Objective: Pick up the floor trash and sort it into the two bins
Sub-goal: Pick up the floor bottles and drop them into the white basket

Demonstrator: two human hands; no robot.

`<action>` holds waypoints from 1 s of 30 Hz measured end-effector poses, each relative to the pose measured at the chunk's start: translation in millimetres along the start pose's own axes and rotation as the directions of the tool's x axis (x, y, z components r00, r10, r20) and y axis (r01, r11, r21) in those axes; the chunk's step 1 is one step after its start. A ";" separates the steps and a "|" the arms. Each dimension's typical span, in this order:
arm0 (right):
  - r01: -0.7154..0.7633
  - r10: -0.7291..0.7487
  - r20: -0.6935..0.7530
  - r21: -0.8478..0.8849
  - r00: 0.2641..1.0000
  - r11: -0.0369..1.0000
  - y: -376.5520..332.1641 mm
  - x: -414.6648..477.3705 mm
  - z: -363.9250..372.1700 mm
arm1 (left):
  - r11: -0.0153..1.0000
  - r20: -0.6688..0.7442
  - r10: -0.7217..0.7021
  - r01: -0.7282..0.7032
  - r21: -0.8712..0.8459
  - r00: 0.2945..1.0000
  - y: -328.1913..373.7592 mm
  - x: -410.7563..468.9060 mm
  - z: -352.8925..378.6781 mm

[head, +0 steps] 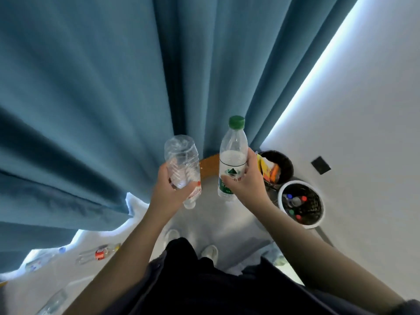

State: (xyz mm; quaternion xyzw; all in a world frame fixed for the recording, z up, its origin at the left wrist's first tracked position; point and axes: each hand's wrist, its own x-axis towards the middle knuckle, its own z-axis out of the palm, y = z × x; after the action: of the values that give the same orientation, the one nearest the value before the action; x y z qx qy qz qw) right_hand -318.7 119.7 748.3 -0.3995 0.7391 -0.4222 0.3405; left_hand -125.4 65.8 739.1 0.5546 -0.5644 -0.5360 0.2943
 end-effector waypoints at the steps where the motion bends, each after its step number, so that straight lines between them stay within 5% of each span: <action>1: -0.014 0.014 -0.033 0.010 0.999 1.000 4.8 0.1 -9.1 | 1.000 0.032 0.006 -0.007 0.013 0.999 3.3 5.7 9.3; 19: -0.194 0.230 -0.429 0.126 0.873 0.973 67.7 99.4 -136.5 | 0.989 0.547 0.058 -0.122 0.082 0.835 75.0 167.1 200.8; 26: -0.237 0.354 -0.566 0.271 0.745 0.933 102.9 122.8 -193.3 | 0.965 0.710 0.040 -0.212 0.156 0.704 105.0 213.1 286.1; 30: -0.259 0.431 -0.590 0.356 0.683 0.898 148.4 120.6 -235.9 | 0.949 0.727 -0.027 -0.211 0.235 0.686 97.3 216.1 335.6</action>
State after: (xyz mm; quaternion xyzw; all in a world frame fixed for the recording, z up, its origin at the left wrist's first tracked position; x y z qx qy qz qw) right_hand -616.1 145.0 692.4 -0.0333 0.8149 -0.5500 0.1800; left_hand -512.4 -62.7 688.5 0.3074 -0.7361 -0.6029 -0.0122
